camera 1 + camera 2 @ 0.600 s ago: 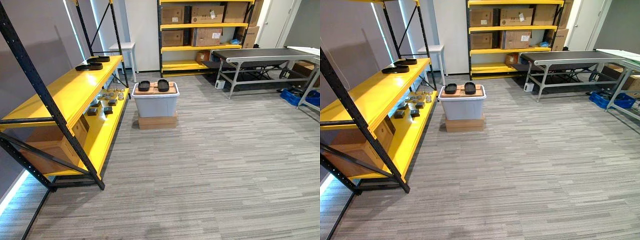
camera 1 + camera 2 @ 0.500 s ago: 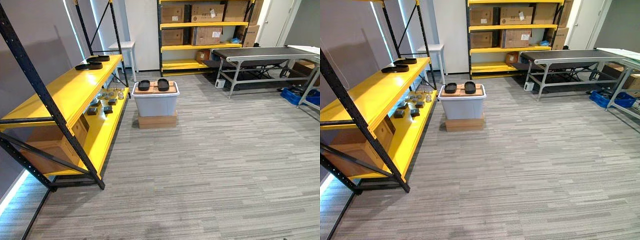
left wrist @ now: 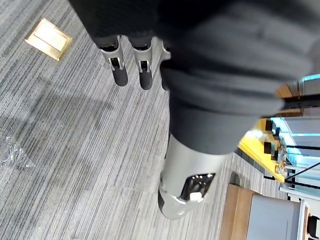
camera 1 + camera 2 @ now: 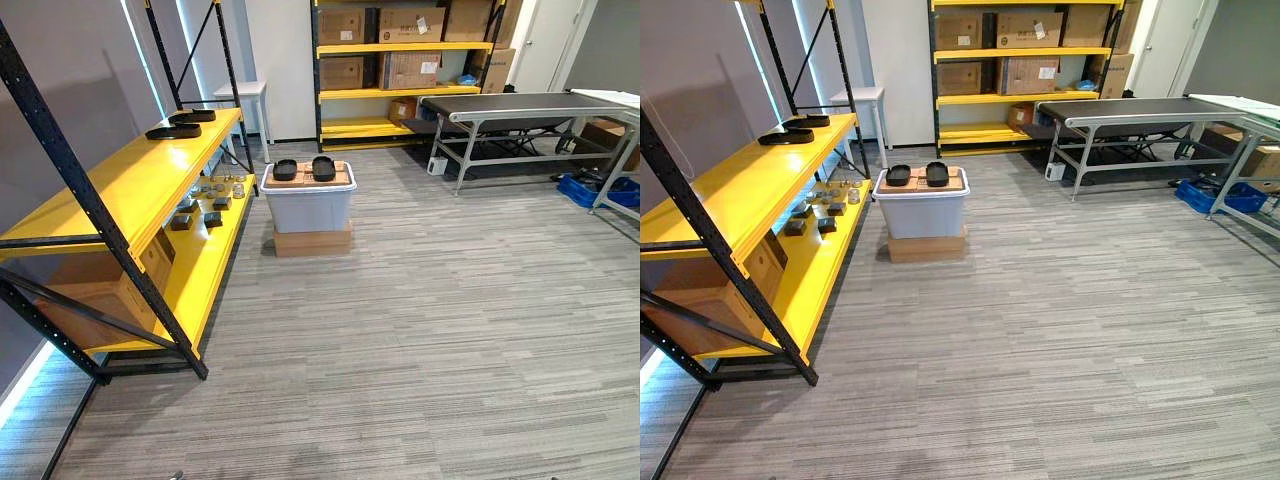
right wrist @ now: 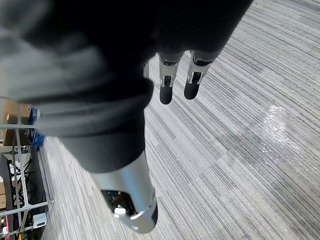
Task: Walk over and take plastic housings, then place them on the shelf
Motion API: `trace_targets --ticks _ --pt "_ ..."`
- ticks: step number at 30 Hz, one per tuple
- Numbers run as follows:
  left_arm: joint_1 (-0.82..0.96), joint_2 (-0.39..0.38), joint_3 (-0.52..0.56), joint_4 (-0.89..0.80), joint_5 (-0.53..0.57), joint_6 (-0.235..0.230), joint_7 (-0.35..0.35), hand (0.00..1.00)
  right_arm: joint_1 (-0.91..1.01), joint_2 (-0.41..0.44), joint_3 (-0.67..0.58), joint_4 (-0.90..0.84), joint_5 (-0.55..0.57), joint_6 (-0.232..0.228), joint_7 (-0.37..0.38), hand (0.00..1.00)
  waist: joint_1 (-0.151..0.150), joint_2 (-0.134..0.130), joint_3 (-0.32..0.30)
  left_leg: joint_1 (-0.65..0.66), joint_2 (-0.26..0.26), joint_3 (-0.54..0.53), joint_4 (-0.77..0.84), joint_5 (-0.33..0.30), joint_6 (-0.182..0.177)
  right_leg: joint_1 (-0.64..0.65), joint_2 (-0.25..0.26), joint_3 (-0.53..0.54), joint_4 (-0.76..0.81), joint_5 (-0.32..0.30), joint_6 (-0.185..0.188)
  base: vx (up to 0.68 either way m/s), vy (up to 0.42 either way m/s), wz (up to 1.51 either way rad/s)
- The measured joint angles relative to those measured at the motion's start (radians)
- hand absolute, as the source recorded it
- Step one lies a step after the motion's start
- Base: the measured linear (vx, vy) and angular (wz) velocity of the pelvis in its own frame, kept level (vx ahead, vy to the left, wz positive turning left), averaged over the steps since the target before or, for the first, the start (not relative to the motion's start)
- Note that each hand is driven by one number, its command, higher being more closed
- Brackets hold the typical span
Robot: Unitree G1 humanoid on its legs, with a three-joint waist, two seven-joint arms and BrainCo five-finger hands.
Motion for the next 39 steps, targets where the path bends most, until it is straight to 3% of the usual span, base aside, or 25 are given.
trace_targets --ticks 18,23,26,27,29,31,32,34,36,37,38,39 --pt "0.0 -0.009 -0.04 0.005 0.004 0.0 -0.001 0.0 0.0 0.065 0.067 0.047 0.03 0.0 -0.005 0.0 0.002 -0.005 0.001 0.0 0.005 0.031 -0.027 0.0 0.0 -0.022 0.007 0.008 -0.004 0.001 0.0 -0.01 -0.018 -0.04" --pt "-0.003 -0.007 -0.069 0.012 0.003 0.0 0.002 0.0 -0.026 0.069 0.114 0.056 0.03 0.0 -0.005 0.0 0.015 -0.018 0.008 -0.024 0.006 0.054 -0.027 -0.005 -0.006 -0.054 0.009 0.03 -0.006 0.001 -0.001 -0.02 -0.02 -0.13" --pt "-0.01 -0.008 -0.078 0.011 0.001 0.0 0.002 0.0 -0.054 0.07 0.117 0.078 0.03 0.0 -0.005 0.0 0.017 -0.023 0.014 -0.062 0.008 0.055 0.018 -0.036 0.009 -0.079 0.006 0.03 0.01 -0.004 0.002 -0.01 -0.012 -0.03" --pt "-0.022 -0.008 -0.084 0.008 0.001 0.0 0.002 0.0 -0.077 0.067 0.117 0.078 0.03 0.0 -0.005 0.0 0.015 -0.019 0.041 -0.094 0.015 0.06 0.094 -0.093 0.018 -0.141 -0.006 0.03 0.149 -0.074 0.031 -0.01 0.018 -0.1" --pt "-0.035 0.003 -0.12 0.007 0.0 0.001 0.003 0.0 -0.085 0.068 0.127 0.075 0.03 0.0 -0.005 0.0 0.022 -0.009 0.067 -0.103 0.025 0.06 0.151 -0.146 0.033 -0.294 -0.039 0.014 0.499 -0.142 0.082 -0.01 0.063 -0.1" --pt "-0.045 0.027 -0.149 0.004 0.001 0.003 0.003 0.0 -0.069 0.07 0.164 0.075 0.03 0.001 -0.004 0.0 0.02 -0.014 0.08 -0.084 0.021 0.048 0.161 -0.172 0.042 -0.453 -0.084 -0.002 0.796 -0.166 0.082 0.13 0.094 0.1" --pt "-0.048 0.036 -0.157 0.001 0.001 0.004 0.004 0.0 -0.07 0.071 0.165 0.076 0.03 0.001 -0.004 0.0 0.019 -0.015 0.09 -0.069 0.022 0.048 0.157 -0.179 0.044 -0.476 -0.09 -0.006 0.824 -0.179 0.081 0.26 0.057 0.07" --pt "-0.075 0.053 -0.157 0.001 0.001 0.007 0.006 0.0 -0.073 0.07 0.167 0.076 0.03 0.001 -0.004 0.0 0.007 -0.008 0.114 -0.023 0.039 0.046 0.14 -0.193 0.047 -0.532 -0.09 -0.034 0.761 -0.202 0.066 0.27 -0.031 0.03" --pt "-0.137 0.067 -0.157 0.002 0.001 0.006 0.009 0.0 -0.074 0.069 0.174 0.076 0.03 0.001 -0.004 0.0 -0.017 0.005 0.139 0.005 0.073 0.021 0.124 -0.211 0.037 -0.579 -0.063 -0.061 0.601 -0.183 0.043 0.39 -0.124 0.37" --pt "-0.186 0.067 -0.157 0.003 0.001 0.003 0.014 0.0 -0.075 0.067 0.173 0.076 0.03 0.001 -0.005 0.0 -0.039 0.019 0.158 0.033 0.105 0.003 0.098 -0.22 0.023 -0.612 -0.045 -0.085 0.463 -0.131 0.018 0.56 -0.233 0.62" --pt "-0.226 0.066 -0.158 0.008 0.002 0.0 0.019 0.0 -0.069 0.067 0.173 0.076 0.03 0.001 -0.005 0.0 -0.06 0.026 0.166 0.07 0.135 -0.009 0.067 -0.228 0.01 -0.644 -0.035 -0.085 0.327 -0.052 0.015 0.59 -0.263 0.63" --pt "-0.231 0.067 -0.158 0.014 0.002 -0.003 0.022 0.0 -0.061 0.069 0.173 0.076 0.03 0.001 -0.004 0.0 -0.07 0.023 0.163 0.086 0.143 -0.013 0.056 -0.232 0.002 -0.655 -0.036 -0.081 0.279 -0.023 0.015 0.61 -0.279 0.55"
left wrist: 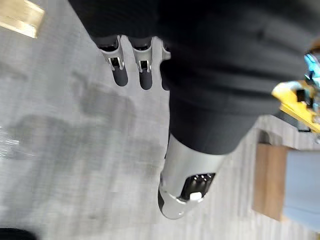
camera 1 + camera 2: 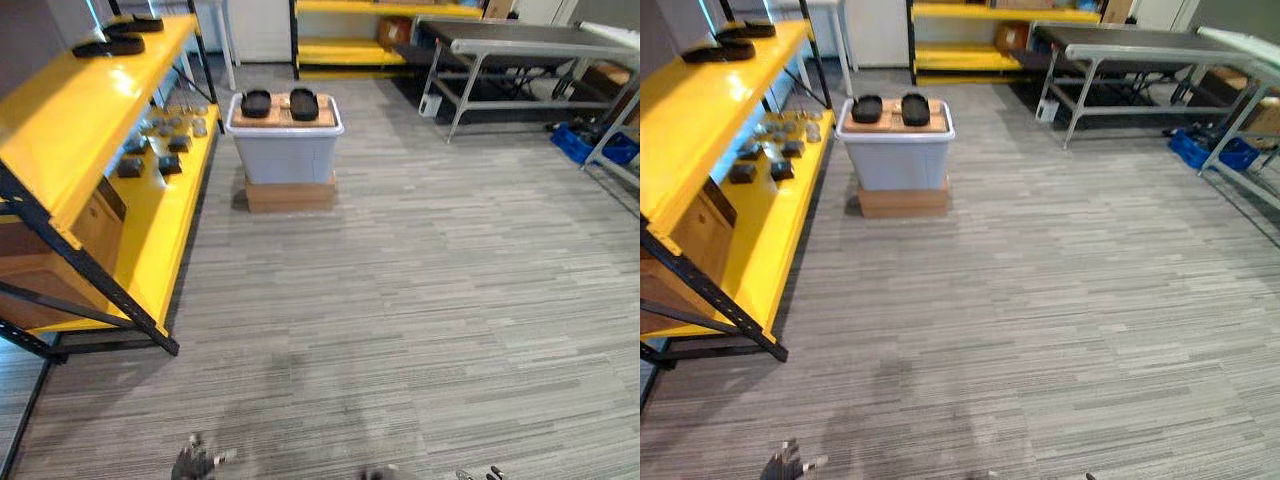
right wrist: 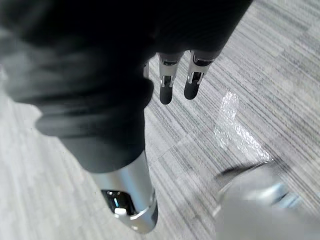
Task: Walk over and take plastic housings, then place them on the shelf
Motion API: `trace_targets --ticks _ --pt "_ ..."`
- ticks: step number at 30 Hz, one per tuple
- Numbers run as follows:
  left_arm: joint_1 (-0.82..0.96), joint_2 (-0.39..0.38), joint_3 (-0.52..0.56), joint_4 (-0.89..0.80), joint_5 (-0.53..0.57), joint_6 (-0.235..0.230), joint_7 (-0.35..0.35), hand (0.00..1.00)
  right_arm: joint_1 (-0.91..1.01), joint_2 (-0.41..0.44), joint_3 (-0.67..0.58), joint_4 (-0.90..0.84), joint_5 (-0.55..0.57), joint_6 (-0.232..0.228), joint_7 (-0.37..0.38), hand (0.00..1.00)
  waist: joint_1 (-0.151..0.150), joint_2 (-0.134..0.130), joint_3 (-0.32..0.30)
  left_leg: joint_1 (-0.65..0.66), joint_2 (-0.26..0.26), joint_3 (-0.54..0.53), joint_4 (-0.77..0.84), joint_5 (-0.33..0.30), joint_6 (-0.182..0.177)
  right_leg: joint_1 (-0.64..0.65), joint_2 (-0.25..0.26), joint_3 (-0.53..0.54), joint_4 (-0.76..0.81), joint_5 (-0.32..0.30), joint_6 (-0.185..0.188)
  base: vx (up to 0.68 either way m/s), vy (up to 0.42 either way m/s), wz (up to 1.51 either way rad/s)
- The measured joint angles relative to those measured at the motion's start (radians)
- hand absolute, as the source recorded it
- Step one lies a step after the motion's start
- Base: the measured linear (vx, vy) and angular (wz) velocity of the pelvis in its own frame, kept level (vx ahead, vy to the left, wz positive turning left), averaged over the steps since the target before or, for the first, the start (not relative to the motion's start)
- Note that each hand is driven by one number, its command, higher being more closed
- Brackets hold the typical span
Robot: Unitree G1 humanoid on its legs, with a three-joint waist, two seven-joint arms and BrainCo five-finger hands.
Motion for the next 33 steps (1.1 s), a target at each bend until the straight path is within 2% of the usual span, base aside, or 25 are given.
trace_targets --ticks 1,2,3,4,5,6,7,10,13,15,16,18,19,20,21,22,23,25,26,27,28,29,30,31,33 --pt "-0.015 -0.002 -0.011 0.023 0.002 -0.004 0.001 0.0 0.023 0.003 -0.004 0.001 -0.001 0.0 0.001 0.0 -0.006 -0.015 -0.007 0.029 0.01 -0.005 0.017 -0.007 -0.013 -0.017 -0.001 0.008 0.011 0.133 -0.025 0.74 -0.332 0.35" --pt "-0.017 -0.011 -0.016 0.047 0.009 -0.003 -0.003 0.0 0.028 0.009 -0.03 0.003 -0.002 0.0 0.001 0.0 -0.01 -0.003 -0.005 0.021 0.046 -0.014 0.109 0.005 -0.04 -0.017 0.013 0.005 0.085 0.17 -0.119 0.78 -0.347 0.2" --pt "-0.016 -0.015 -0.014 0.058 0.019 -0.002 -0.004 0.0 0.026 0.015 -0.047 0.003 -0.002 0.0 0.003 0.0 -0.011 0.003 -0.002 -0.002 0.063 -0.013 0.179 0.032 -0.081 -0.015 0.019 -0.001 0.125 0.138 -0.137 0.81 -0.36 0.07" --pt "-0.008 -0.028 0.012 0.076 0.021 0.002 -0.01 0.0 0.033 0.027 -0.07 0.005 -0.002 0.0 0.007 0.0 -0.012 0.002 -0.002 -0.075 0.084 -0.015 0.378 0.138 -0.094 0.021 0.029 -0.003 0.156 0.065 -0.15 0.63 -0.278 0.05" --pt "-0.001 -0.039 0.033 0.084 0.021 0.004 -0.012 0.0 0.038 0.031 -0.081 0.007 -0.002 0.001 0.009 0.0 -0.012 0.005 0.0 -0.119 0.1 -0.015 0.497 0.224 -0.089 0.062 0.038 -0.005 0.146 0.039 -0.157 0.81 -0.334 0.11" --pt "0.024 -0.058 0.074 0.087 0.021 0.01 -0.018 0.0 0.048 0.037 -0.096 0.012 -0.001 0.001 0.011 0.0 -0.004 0.007 0.003 -0.204 0.141 -0.019 0.741 0.325 -0.089 0.177 0.06 -0.007 0.097 -0.001 -0.167 0.84 -0.323 -0.04" --pt "0.056 -0.07 0.101 0.086 0.019 0.012 -0.023 0.0 0.058 0.04 -0.094 0.017 0.0 0.001 0.009 0.0 0.016 0.006 0.01 -0.258 0.202 0.026 0.962 0.316 -0.085 0.325 0.097 0.012 0.022 -0.013 -0.182 0.84 -0.308 -0.15" --pt "0.113 -0.089 0.132 0.079 0.017 0.018 -0.028 0.0 0.052 0.042 -0.073 0.019 0.0 0.0 0.009 0.0 0.063 -0.02 0.01 -0.401 0.236 0.151 1.134 0.217 -0.045 0.552 0.112 0.078 -0.124 -0.022 -0.194 0.86 -0.265 -0.51" --pt "0.164 -0.114 0.146 0.064 0.007 0.019 -0.039 0.0 -0.009 0.021 -0.035 0.029 -0.003 0.002 0.009 0.0 0.11 -0.02 0.011 -0.628 0.137 0.193 0.846 0.137 -0.069 0.641 0.093 0.161 -0.193 -0.094 -0.177 0.54 -0.074 -0.63" --pt "0.202 -0.125 0.14 0.064 -0.001 0.023 -0.039 0.0 -0.038 0.018 -0.01 0.037 -0.004 0.003 0.009 0.0 0.131 -0.031 0.015 -0.677 0.06 0.224 0.469 0.168 -0.045 0.716 0.075 0.196 -0.231 -0.133 -0.159 0.61 0.046 -0.62" --pt "0.226 -0.134 0.128 0.064 -0.001 0.027 -0.039 0.0 -0.042 0.005 0.003 0.037 -0.005 0.003 0.009 0.0 0.158 -0.012 0.004 -0.721 0.053 0.222 0.279 0.209 -0.073 0.764 0.082 0.226 -0.256 -0.158 -0.142 0.81 0.191 -0.76" --pt "0.257 -0.146 0.12 0.067 -0.001 0.035 -0.039 0.0 -0.04 -0.014 0.002 0.049 -0.007 0.002 0.007 0.0 0.179 0.009 -0.006 -0.78 0.055 0.205 0.178 0.218 -0.08 0.858 0.091 0.255 -0.285 -0.196 -0.078 0.87 0.282 -0.67" --pt "0.292 -0.146 0.125 0.071 -0.001 0.037 -0.039 0.0 -0.017 -0.015 0.002 0.048 -0.008 0.0 0.006 0.0 0.177 0.01 -0.035 -0.781 0.025 0.152 0.18 0.308 -0.002 0.919 0.084 0.257 -0.261 -0.217 -0.051 0.65 0.257 -0.25" --pt "0.294 -0.14 0.133 0.079 -0.001 0.037 -0.038 0.0 -0.002 -0.001 0.003 0.05 -0.008 0.0 0.006 0.0 0.178 -0.02 -0.066 -0.779 -0.01 0.135 0.206 0.413 0.043 0.903 0.054 0.252 -0.172 -0.232 -0.029 0.83 0.304 -0.06" --pt "0.292 -0.138 0.134 0.085 -0.001 0.036 -0.04 0.0 0.01 0.008 0.0 0.055 -0.009 0.0 0.007 0.0 0.17 -0.048 -0.09 -0.765 -0.041 0.14 0.207 0.446 0.08 0.837 0.021 0.252 -0.013 -0.231 -0.015 0.83 0.263 0.26" --pt "0.287 -0.138 0.15 0.086 -0.001 0.036 -0.039 0.0 0.017 0.018 -0.009 0.071 -0.01 0.0 0.008 0.0 0.156 -0.083 -0.093 -0.711 -0.083 0.151 0.204 0.449 0.086 0.758 -0.019 0.255 0.23 -0.153 0.106 0.98 0.291 0.58" --pt "0.284 -0.123 0.164 0.086 -0.001 0.037 -0.04 0.0 0.03 0.034 -0.023 0.092 -0.014 0.001 0.007 0.0 0.14 -0.106 -0.091 -0.65 -0.122 0.139 0.215 0.408 0.113 0.692 -0.035 0.287 0.435 0.025 0.216 0.83 0.213 0.62" --pt "0.271 -0.118 0.163 0.085 -0.002 0.039 -0.038 0.0 0.035 0.04 -0.017 0.102 -0.03 0.002 0.011 0.0 0.145 -0.1 -0.078 -0.516 -0.144 0.124 0.195 0.334 0.107 0.576 -0.088 0.241 0.695 0.052 0.21 0.8 0.154 0.25" --pt "0.27 -0.128 0.159 0.084 -0.002 0.04 -0.037 0.0 0.039 0.043 -0.017 0.102 -0.036 0.001 0.019 0.0 0.141 -0.08 -0.067 -0.389 -0.151 0.116 0.142 0.294 0.104 0.525 -0.15 0.133 0.767 0.006 0.174 0.76 0.152 0.01" --pt "0.265 -0.13 0.155 0.084 -0.003 0.04 -0.037 0.0 0.046 0.044 -0.016 0.102 -0.04 0.001 0.021 0.0 0.138 -0.069 -0.066 -0.332 -0.15 0.11 0.118 0.281 0.101 0.499 -0.167 0.088 0.774 -0.03 0.129 0.72 0.151 0.23" --pt "0.248 -0.126 0.128 0.084 -0.006 0.038 -0.037 0.0 0.065 0.046 -0.015 0.103 -0.043 0.002 0.026 0.0 0.129 -0.051 -0.069 -0.252 -0.144 0.083 0.082 0.255 0.102 0.438 -0.165 0.033 0.738 -0.119 0.062 0.52 0.079 0.41" --pt "0.233 -0.124 0.117 0.084 -0.013 0.037 -0.037 0.0 0.074 0.046 -0.015 0.102 -0.043 0.002 0.028 0.0 0.118 -0.049 -0.07 -0.222 -0.144 0.062 0.072 0.242 0.098 0.405 -0.155 0.019 0.699 -0.146 0.061 0.89 -0.005 1.14" --pt "0.179 -0.124 0.085 0.085 -0.022 0.037 -0.036 0.0 0.101 0.043 -0.02 0.094 -0.044 0.002 0.027 0.0 0.081 -0.044 -0.068 -0.148 -0.132 -0.007 0.045 0.204 0.083 0.293 -0.101 0.027 0.423 -0.169 0.053 0.86 -0.107 1.36" --pt "0.138 -0.133 0.08 0.085 -0.022 0.035 -0.036 0.0 0.126 0.044 -0.022 0.088 -0.043 0.002 0.027 0.0 0.068 -0.047 -0.068 -0.11 -0.122 -0.047 0.029 0.176 0.056 0.249 -0.069 0.06 0.111 -0.102 0.041 1.01 -0.208 1.36" --pt "0.11 -0.149 0.08 0.085 -0.022 0.032 -0.03 0.0 0.148 0.048 -0.054 0.093 -0.043 0.004 0.027 0.0 0.039 -0.034 -0.064 -0.055 -0.09 -0.099 0.012 0.141 0.026 0.239 -0.04 0.095 -0.06 0.104 0.028 0.85 -0.356 0.88"
